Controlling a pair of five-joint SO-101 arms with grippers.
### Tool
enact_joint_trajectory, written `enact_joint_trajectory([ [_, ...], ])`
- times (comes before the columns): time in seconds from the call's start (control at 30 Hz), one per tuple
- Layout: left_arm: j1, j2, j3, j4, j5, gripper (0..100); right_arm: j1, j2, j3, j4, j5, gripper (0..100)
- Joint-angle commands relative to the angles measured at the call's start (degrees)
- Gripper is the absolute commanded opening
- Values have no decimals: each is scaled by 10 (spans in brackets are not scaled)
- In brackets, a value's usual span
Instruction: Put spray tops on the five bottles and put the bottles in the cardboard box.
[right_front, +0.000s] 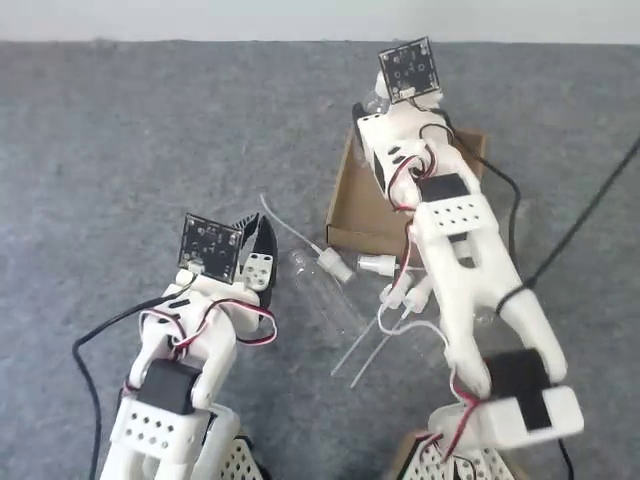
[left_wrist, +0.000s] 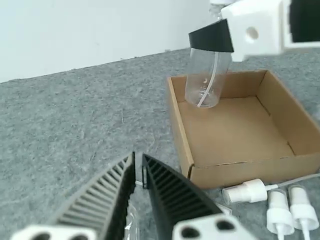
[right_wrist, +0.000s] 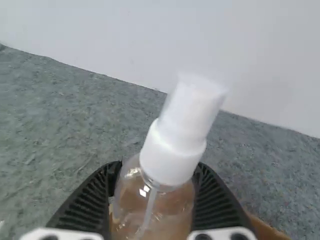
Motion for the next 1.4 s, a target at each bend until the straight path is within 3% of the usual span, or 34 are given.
enact_joint_trajectory([
  [0.0, -3, 5, -6, -14, -3, 11, 16, 14, -37, -60, 8, 6],
  [0.57, -1, 5, -4, -14, -3, 11, 16, 221, -186, -83, 8, 6],
  [1.37, -1, 5, -4, -14, -3, 11, 11, 230, -186, -59, 8, 8],
])
